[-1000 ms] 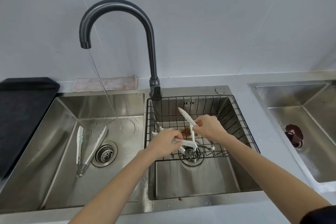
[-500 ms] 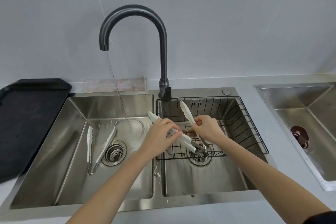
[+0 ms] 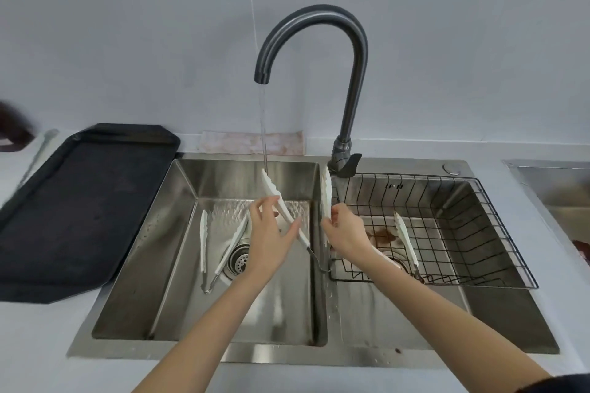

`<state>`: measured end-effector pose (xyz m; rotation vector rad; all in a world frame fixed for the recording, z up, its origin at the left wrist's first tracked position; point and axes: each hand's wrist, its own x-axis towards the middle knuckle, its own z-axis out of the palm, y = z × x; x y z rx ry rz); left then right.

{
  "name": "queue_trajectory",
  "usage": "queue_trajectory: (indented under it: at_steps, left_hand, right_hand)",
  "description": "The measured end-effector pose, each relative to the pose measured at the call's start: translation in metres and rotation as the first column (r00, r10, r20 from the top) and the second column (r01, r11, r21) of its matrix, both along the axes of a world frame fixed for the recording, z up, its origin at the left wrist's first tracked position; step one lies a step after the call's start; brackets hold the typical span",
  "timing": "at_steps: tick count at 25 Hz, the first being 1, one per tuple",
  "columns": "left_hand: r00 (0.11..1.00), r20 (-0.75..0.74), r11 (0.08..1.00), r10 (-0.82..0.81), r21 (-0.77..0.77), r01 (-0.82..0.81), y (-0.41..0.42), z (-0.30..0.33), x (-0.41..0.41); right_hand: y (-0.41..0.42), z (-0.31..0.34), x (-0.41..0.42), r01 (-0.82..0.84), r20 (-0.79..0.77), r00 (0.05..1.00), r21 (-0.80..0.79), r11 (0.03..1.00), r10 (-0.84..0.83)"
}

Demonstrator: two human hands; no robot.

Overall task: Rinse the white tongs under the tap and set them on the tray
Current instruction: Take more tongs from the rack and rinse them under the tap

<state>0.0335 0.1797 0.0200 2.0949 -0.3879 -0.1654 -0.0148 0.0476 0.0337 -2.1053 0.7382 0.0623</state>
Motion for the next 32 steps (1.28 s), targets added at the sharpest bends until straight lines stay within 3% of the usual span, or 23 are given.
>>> queue_trajectory:
  at_steps: [7, 15, 21, 24, 27, 32]
  left_hand:
    - [0.904, -0.422, 0.965, 0.074, -0.197, -0.171, 0.041, 0.001, 0.035]
    - [0.875, -0.482, 0.944, 0.035, -0.272, -0.188, 0.079, 0.002, 0.076]
    - [0.876, -0.481, 0.952, -0.04, -0.285, -0.114, 0.094, 0.004, 0.102]
    - [0.869, -0.49, 0.957, -0.063, -0.277, -0.087, 0.095, 0.002, 0.111]
    - [0.866, -0.499, 0.956, -0.045, -0.274, -0.108, 0.094, -0.001, 0.121]
    - [0.852, -0.523, 0.948, -0.017, -0.278, -0.152, 0.086, -0.009, 0.139]
  right_hand:
    - [0.051, -0.007, 0.031, -0.002, 0.029, 1.0, 0.08, 0.997, 0.0]
    - [0.082, -0.01, 0.073, 0.052, 0.018, 0.998, 0.118, 0.992, -0.055]
    - [0.078, -0.01, 0.116, 0.188, 0.003, 0.981, 0.269, 0.945, -0.196]
    - [0.071, -0.012, 0.136, 0.261, 0.012, 0.954, 0.45, 0.854, -0.298]
    - [0.068, -0.015, 0.152, 0.26, 0.03, 0.928, 0.66, 0.705, -0.37]
    - [0.061, -0.022, 0.177, 0.27, 0.022, 0.881, 0.796, 0.542, -0.472]
